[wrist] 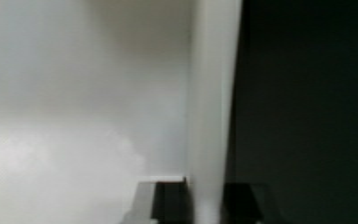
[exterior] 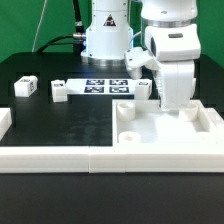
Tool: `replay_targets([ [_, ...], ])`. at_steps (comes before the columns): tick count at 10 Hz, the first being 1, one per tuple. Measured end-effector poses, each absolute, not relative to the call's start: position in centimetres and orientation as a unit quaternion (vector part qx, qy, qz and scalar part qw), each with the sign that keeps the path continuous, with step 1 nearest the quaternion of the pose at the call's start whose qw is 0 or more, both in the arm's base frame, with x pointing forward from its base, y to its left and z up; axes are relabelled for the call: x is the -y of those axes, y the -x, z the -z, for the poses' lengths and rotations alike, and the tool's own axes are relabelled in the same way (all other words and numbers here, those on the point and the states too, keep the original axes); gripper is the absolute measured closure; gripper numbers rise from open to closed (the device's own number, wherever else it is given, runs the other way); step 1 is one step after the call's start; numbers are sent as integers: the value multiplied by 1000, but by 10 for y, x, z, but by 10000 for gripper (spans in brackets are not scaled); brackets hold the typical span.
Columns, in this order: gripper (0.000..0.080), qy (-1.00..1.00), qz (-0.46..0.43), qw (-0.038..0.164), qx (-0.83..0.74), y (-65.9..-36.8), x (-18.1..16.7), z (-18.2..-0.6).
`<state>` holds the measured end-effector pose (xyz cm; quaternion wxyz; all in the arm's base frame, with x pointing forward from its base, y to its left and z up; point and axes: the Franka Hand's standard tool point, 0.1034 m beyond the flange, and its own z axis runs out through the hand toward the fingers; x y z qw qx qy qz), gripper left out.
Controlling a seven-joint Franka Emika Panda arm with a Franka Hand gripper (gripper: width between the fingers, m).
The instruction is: Assemble one leg
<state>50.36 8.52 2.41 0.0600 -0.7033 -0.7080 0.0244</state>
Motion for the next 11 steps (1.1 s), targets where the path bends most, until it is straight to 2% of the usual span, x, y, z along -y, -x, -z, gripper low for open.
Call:
replay_targets([
  [3,720,704,-26,61,707,-503,-84,-24],
  [5,362,704,-26,61,707,-503,-83,-24],
  [6,362,704,-26,61,707,-503,-83,-24],
  [7,225,704,-26,61,707,-503,-83,-24],
  [8,166,705,-26,61,707,-503,-83,-23],
  [11,152,705,-26,61,706,-503,-82,-23],
])
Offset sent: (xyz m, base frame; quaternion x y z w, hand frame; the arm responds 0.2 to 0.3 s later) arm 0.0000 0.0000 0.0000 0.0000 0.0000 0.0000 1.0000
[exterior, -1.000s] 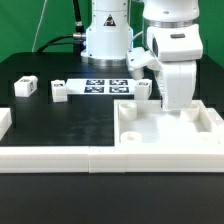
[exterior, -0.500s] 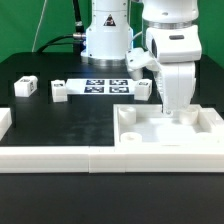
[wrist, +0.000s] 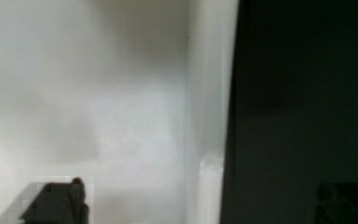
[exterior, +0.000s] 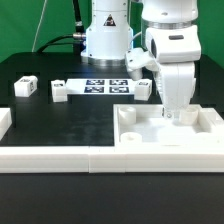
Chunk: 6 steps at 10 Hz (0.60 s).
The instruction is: Assemble one leg
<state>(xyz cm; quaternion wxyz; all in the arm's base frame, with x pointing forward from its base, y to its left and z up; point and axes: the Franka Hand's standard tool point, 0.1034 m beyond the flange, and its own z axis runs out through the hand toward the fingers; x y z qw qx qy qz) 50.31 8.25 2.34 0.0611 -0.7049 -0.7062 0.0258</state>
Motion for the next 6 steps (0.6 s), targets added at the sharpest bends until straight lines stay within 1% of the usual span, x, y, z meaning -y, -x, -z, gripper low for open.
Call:
replay_targets([
  [1,151,708,-26,59,704,-503,-82,-27],
  [3,151,717,-25,42,696,-493,-80,-58],
  [4,151,719,-27,36,694,-486,-78,-70],
  [5,151,723,-29,31,690,-480,-78,-81],
  [6,151,728,-29,26,685,-475,-77,-88],
])
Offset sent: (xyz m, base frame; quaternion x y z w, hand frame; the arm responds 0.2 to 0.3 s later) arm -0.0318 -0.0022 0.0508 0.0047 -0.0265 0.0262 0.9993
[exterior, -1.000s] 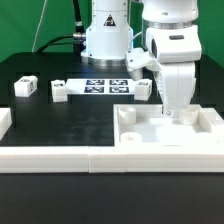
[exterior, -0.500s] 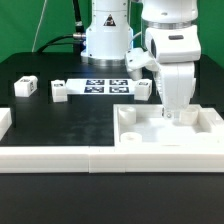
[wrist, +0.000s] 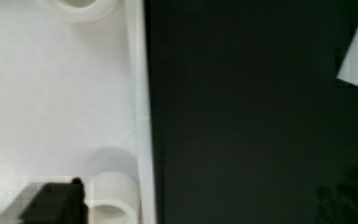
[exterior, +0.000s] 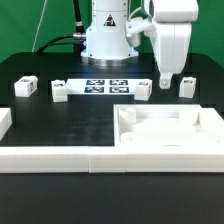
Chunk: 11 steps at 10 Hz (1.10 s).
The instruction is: Assemble one leg
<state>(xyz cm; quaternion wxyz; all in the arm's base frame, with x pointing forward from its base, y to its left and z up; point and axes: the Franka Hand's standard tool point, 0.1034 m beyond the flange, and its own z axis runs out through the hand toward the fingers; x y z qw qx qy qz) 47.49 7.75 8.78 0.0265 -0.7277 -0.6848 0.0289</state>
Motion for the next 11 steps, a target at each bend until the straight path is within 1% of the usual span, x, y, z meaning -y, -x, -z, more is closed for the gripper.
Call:
replay_targets([
  [6,151,755,-33,28,654,-471,-76,-85],
  [7,151,812,-19,29,583,-462,-76,-79],
  [8,151,866,-22,33,498,-444,-79,-69],
  [9,151,896,-33,38,440,-433,-83,-62],
  [10,151,919,-39,40,390,-430,-88,-58],
  [11,151,937,-41,41,344,-429,-91,-57],
])
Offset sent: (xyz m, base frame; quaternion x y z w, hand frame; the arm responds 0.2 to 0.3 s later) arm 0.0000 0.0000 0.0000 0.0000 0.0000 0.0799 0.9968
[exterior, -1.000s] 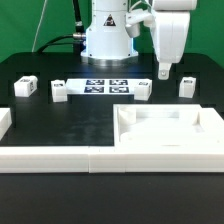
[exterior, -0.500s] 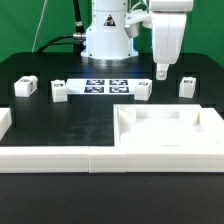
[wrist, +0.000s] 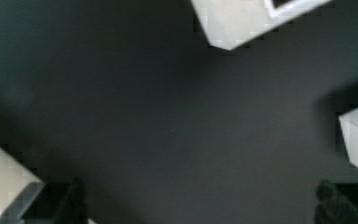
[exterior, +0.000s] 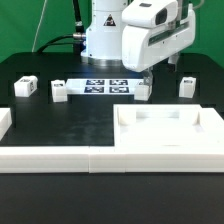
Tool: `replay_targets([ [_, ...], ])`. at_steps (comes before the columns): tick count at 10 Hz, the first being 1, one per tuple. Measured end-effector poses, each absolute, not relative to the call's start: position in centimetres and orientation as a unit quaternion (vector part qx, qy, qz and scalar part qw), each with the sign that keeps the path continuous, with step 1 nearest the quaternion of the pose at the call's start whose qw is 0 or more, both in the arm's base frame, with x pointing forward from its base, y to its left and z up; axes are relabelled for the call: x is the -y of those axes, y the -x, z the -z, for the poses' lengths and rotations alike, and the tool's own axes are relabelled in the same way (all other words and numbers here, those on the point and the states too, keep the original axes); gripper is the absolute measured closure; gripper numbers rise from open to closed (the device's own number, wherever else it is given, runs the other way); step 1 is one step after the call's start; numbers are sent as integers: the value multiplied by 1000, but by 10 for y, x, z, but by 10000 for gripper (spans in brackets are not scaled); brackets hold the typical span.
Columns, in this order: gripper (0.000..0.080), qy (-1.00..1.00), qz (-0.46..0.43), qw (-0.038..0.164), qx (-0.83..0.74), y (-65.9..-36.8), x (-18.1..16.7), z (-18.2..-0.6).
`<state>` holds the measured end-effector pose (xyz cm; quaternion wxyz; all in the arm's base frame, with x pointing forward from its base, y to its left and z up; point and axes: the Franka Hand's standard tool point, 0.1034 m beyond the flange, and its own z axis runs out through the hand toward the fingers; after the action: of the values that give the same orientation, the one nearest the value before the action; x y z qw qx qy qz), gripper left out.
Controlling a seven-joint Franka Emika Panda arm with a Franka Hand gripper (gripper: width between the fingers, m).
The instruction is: Assemble one leg
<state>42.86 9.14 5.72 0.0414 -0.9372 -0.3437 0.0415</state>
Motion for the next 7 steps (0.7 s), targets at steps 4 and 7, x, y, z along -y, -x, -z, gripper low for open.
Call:
replay_targets([
  [4,151,983,-48,41,172,-427,-93,-57],
  [7,151,996,-62,37,-43,-411,-105,-53],
])
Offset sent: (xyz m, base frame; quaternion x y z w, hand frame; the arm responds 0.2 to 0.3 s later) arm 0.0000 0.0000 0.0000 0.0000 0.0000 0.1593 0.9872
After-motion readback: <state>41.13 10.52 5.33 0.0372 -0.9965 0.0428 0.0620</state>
